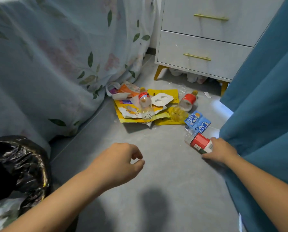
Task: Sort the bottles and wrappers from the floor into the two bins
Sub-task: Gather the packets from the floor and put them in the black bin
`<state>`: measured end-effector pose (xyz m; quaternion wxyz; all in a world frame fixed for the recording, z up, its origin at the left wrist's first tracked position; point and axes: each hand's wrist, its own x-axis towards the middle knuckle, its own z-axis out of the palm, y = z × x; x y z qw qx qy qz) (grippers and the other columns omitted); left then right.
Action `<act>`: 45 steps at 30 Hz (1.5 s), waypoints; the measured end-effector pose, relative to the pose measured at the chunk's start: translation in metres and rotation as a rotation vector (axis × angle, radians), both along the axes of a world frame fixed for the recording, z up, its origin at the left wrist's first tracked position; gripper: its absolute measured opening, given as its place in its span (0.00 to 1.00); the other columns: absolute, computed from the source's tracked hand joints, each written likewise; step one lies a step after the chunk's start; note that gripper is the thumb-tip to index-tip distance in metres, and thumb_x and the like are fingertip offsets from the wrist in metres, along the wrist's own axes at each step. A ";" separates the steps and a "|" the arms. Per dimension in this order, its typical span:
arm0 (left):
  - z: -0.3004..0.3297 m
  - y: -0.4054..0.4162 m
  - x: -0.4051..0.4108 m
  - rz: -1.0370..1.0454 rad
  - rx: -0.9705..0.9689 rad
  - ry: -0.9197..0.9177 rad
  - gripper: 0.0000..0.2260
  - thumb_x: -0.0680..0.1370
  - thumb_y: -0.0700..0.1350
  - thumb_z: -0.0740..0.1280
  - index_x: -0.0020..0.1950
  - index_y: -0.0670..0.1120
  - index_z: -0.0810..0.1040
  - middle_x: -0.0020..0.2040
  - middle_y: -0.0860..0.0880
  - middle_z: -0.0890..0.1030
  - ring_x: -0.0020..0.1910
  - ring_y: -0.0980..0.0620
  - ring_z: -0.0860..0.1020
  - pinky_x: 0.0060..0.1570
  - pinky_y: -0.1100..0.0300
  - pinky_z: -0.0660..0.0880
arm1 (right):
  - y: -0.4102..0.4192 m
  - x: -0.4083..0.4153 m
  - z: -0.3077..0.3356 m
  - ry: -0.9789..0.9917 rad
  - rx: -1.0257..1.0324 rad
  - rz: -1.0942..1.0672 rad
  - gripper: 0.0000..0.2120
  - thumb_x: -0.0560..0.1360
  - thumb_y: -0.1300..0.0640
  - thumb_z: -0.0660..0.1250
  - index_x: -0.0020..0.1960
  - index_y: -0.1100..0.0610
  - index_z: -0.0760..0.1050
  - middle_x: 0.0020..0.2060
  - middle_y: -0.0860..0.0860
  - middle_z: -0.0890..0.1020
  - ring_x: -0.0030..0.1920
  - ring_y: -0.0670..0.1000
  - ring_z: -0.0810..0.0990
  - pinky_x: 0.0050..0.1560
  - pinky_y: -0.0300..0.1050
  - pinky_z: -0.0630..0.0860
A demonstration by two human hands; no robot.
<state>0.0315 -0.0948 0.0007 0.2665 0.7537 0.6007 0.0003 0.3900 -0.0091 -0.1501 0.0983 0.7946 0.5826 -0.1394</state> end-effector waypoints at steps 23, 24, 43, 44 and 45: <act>0.006 -0.011 -0.017 -0.284 0.395 0.379 0.25 0.67 0.59 0.68 0.60 0.54 0.66 0.56 0.55 0.75 0.57 0.50 0.74 0.57 0.54 0.66 | -0.035 -0.192 0.121 1.214 -0.916 0.381 0.29 0.65 0.33 0.68 0.55 0.55 0.76 0.44 0.53 0.82 0.41 0.51 0.80 0.34 0.44 0.79; 0.005 -0.011 -0.018 -0.248 0.406 0.362 0.24 0.67 0.60 0.67 0.59 0.54 0.67 0.55 0.54 0.75 0.55 0.49 0.74 0.53 0.55 0.67 | -0.033 -0.189 0.118 1.226 -0.897 0.353 0.29 0.69 0.31 0.62 0.55 0.55 0.77 0.44 0.52 0.82 0.42 0.52 0.80 0.34 0.44 0.79; -0.029 0.016 0.033 0.701 -0.477 -0.822 0.20 0.61 0.55 0.79 0.48 0.48 0.82 0.37 0.50 0.85 0.38 0.51 0.83 0.42 0.57 0.79 | 0.067 -0.028 -0.026 0.228 0.205 -0.142 0.32 0.72 0.43 0.66 0.71 0.55 0.62 0.70 0.54 0.65 0.68 0.62 0.62 0.62 0.56 0.67; -0.032 0.016 0.035 0.710 -0.483 -0.811 0.21 0.61 0.56 0.79 0.48 0.49 0.82 0.37 0.49 0.85 0.39 0.50 0.84 0.44 0.56 0.80 | 0.068 -0.027 -0.031 0.222 0.130 -0.115 0.34 0.72 0.43 0.65 0.73 0.54 0.58 0.73 0.52 0.62 0.70 0.62 0.59 0.64 0.57 0.65; -0.035 0.016 0.037 0.712 -0.487 -0.790 0.22 0.59 0.57 0.80 0.48 0.49 0.82 0.37 0.50 0.86 0.39 0.50 0.84 0.45 0.55 0.80 | 0.068 -0.028 -0.035 0.221 0.059 -0.094 0.36 0.73 0.42 0.63 0.75 0.53 0.54 0.75 0.50 0.59 0.73 0.61 0.55 0.67 0.58 0.61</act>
